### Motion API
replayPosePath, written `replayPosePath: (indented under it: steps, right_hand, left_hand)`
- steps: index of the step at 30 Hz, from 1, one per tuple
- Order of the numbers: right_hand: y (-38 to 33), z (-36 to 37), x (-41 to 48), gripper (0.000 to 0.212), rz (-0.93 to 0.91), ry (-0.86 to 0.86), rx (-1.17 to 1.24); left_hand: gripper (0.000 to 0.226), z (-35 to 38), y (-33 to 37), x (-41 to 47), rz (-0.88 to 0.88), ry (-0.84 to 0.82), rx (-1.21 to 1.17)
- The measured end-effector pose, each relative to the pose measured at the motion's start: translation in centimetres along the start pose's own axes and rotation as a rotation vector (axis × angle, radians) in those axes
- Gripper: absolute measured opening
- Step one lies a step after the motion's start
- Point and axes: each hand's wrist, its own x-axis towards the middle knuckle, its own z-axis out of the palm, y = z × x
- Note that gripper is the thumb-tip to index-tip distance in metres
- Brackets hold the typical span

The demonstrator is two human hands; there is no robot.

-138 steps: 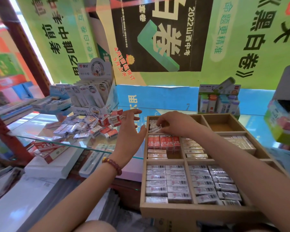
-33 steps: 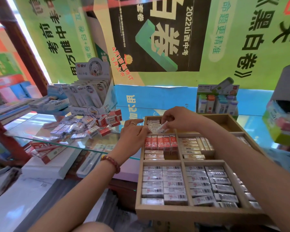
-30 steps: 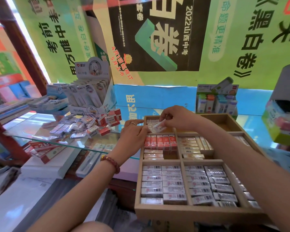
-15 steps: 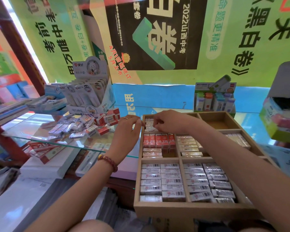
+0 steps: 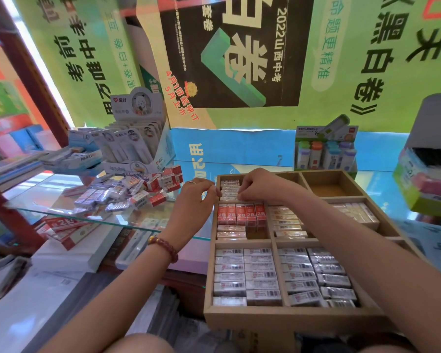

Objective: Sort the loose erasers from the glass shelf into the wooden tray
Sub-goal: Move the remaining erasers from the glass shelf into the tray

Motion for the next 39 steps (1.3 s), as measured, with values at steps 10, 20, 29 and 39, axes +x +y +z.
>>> replayPosePath:
  steps: [10, 20, 29, 39]
  right_hand:
    - [0.3, 0.2, 0.1, 0.040, -0.011, 0.069, -0.076]
    - [0.8, 0.7, -0.4, 0.032, -0.158, 0.096, -0.305]
    - [0.9, 1.3, -0.7, 0.023, -0.189, 0.195, -0.405]
    - [-2.1, 2.3, -0.1, 0.017, -0.369, 0.391, -0.327]
  left_hand:
    - [0.026, 0.2, 0.4, -0.1, 0.018, -0.013, -0.006]
    - [0.024, 0.5, -0.3, 0.0, 0.041, -0.003, -0.021]
    - [0.018, -0.7, -0.4, 0.0, -0.005, 0.101, 0.025]
    - [0.031, -4.0, -8.9, 0.3, -0.152, 0.123, 0.702]
